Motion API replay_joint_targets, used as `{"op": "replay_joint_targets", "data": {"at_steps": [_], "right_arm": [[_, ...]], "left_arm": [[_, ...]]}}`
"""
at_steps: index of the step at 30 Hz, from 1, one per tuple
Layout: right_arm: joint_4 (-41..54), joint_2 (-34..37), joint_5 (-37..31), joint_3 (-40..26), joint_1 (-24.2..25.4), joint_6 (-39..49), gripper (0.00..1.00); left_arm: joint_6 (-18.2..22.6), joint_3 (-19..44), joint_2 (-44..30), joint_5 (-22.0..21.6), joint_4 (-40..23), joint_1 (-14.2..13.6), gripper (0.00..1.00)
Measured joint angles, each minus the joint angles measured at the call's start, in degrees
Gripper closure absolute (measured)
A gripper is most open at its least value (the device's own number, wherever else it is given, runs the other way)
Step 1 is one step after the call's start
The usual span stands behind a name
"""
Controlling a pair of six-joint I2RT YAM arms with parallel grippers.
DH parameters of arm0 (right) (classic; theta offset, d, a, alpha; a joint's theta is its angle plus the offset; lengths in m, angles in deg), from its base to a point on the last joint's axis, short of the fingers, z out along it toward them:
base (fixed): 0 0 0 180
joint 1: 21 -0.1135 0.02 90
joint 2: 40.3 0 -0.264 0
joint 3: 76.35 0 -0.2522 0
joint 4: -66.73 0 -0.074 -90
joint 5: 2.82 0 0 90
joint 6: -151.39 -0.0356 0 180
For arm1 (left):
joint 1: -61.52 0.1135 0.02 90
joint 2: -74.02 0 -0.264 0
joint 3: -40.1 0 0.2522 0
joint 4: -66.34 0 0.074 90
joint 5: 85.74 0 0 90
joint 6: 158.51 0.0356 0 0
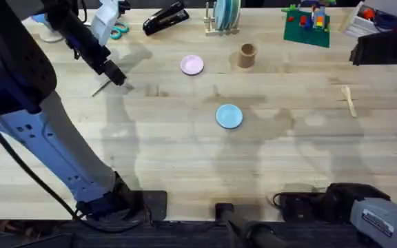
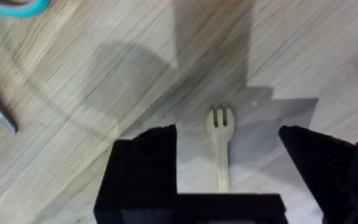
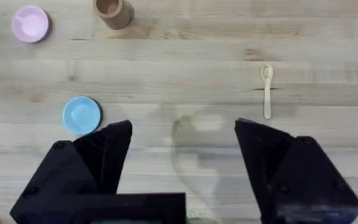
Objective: Pick up a utensil and set it on the pink plate, then put the other utensil in the container.
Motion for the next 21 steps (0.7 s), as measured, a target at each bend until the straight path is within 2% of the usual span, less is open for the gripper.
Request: {"op": "replay_joint_targets", "data": {"at_steps": [9,21], "right_arm": [[0.02,0.00,0.00,0.00,0.00,0.00,0.008],[0.00,0.02,0.00,0.00,0.00,0.00,0.007]], "left_arm": [[0.22,-0.01,-0.01,0.00,-1.13,2.73,0.006],[0.63,-3.89,0.63,-0.28,2.38,2.65,0.006]]}}
